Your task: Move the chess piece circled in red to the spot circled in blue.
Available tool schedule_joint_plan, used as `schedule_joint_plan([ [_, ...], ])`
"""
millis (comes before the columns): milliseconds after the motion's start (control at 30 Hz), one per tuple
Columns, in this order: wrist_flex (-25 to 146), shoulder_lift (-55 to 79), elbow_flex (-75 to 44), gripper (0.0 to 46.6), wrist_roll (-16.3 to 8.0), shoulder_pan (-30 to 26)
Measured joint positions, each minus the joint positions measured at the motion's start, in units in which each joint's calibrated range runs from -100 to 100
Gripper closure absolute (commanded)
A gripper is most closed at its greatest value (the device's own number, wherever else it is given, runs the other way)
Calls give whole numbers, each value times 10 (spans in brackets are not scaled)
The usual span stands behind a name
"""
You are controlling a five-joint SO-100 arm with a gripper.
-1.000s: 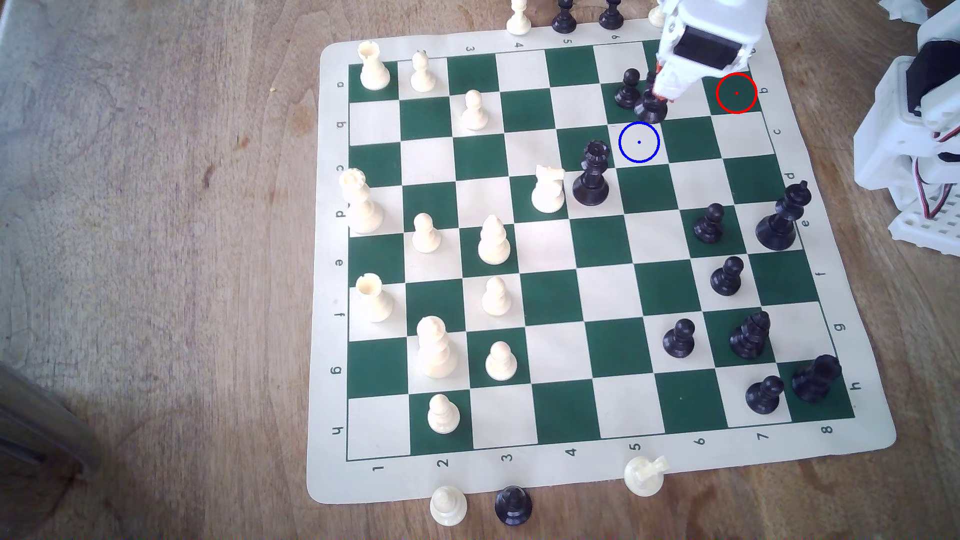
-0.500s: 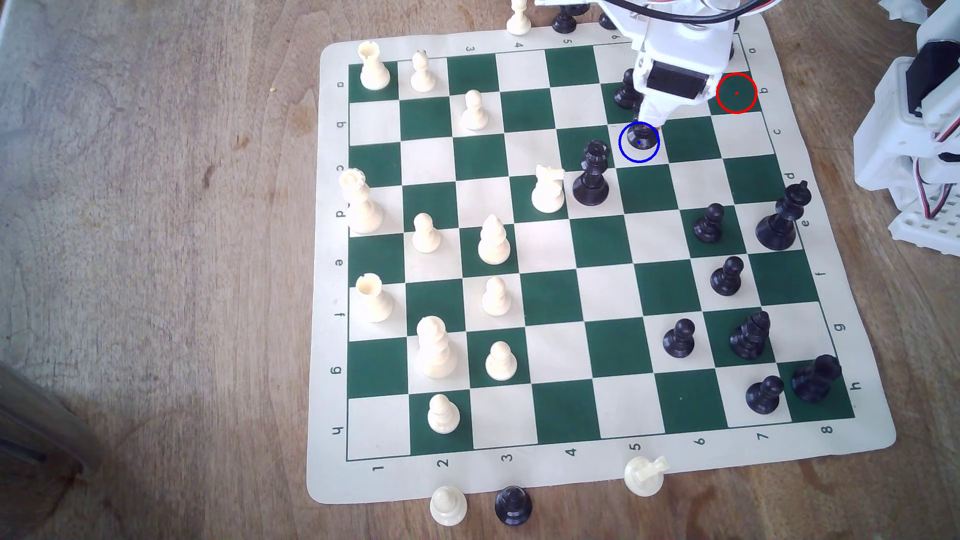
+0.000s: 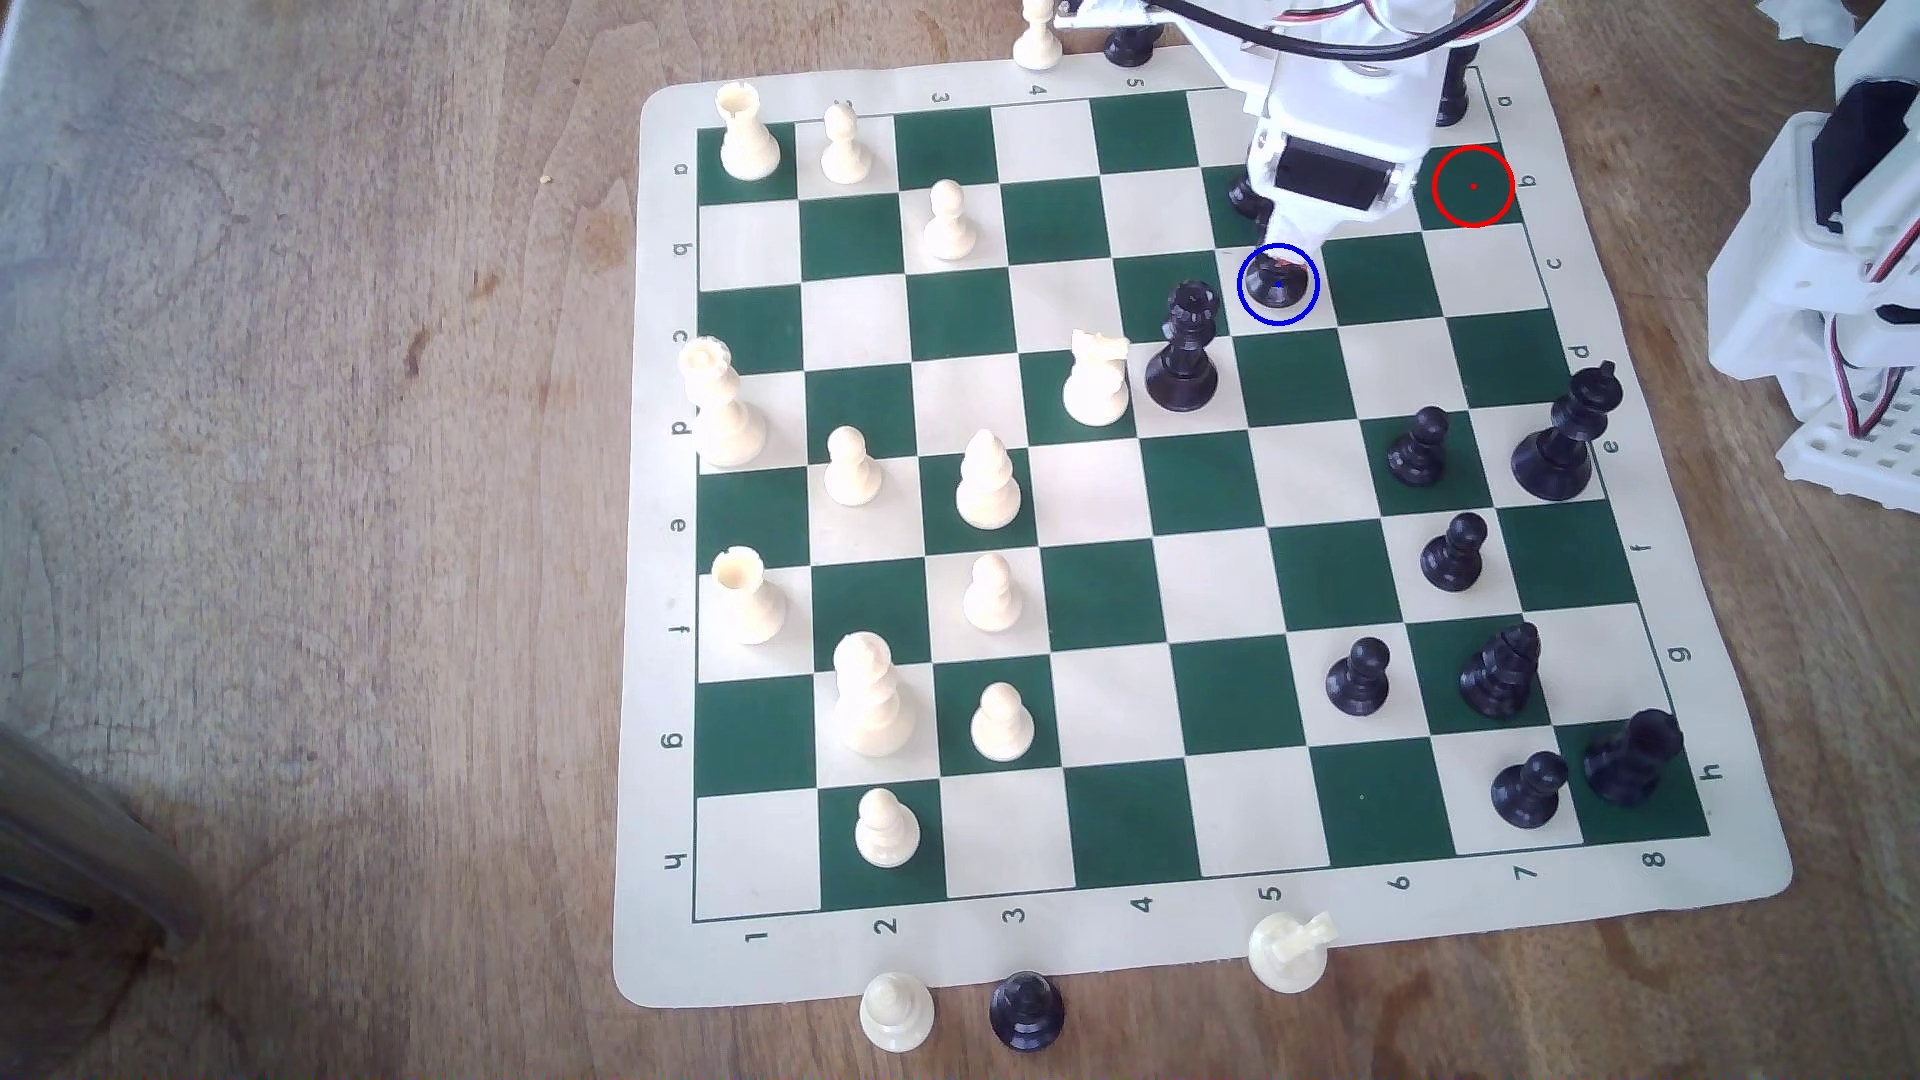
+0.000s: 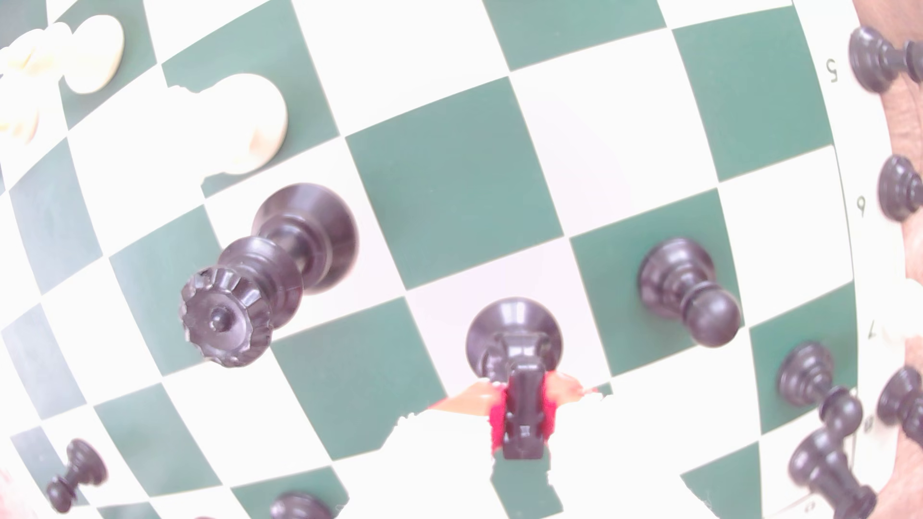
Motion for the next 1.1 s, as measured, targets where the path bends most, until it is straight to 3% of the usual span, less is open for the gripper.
schedule_joint_plan([
  [200, 1, 1, 0, 457, 0, 0],
  [267, 1, 1, 0, 398, 0, 0],
  [400, 6, 1, 0, 369, 0, 0],
  [1100, 70, -28, 4, 349, 6, 5],
])
